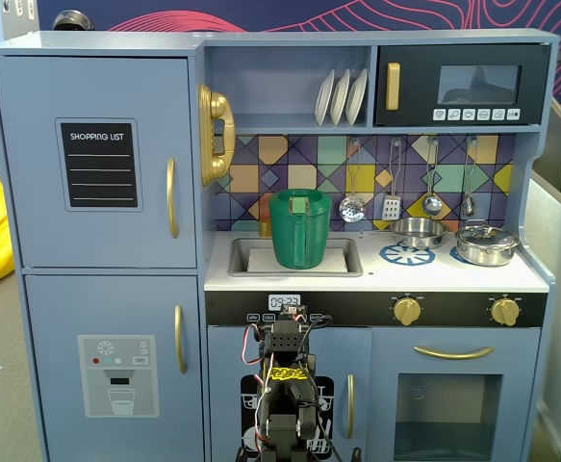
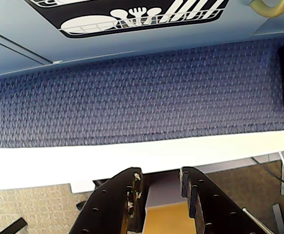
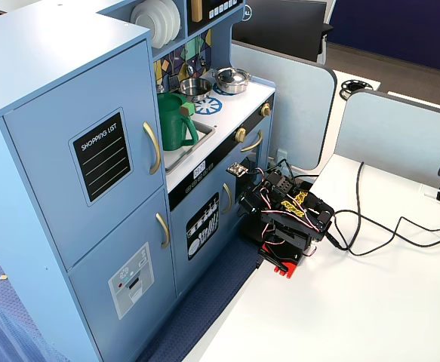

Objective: Open the left cabinet door

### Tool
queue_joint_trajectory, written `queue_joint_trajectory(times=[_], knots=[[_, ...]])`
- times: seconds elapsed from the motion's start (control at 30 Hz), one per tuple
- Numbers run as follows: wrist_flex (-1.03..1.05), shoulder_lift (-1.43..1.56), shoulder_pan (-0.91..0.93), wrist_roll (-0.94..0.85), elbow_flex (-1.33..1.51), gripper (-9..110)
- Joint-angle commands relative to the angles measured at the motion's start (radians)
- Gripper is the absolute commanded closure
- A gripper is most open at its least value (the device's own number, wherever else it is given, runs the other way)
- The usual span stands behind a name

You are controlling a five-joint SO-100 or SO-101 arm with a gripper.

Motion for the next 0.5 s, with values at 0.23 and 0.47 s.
queue_joint_trajectory(times=[0.23, 0.47], knots=[[0.127, -0.003, -0.012, -0.020, 0.074, 101], [0.040, -0.005, -0.063, -0.032, 0.074, 101]])
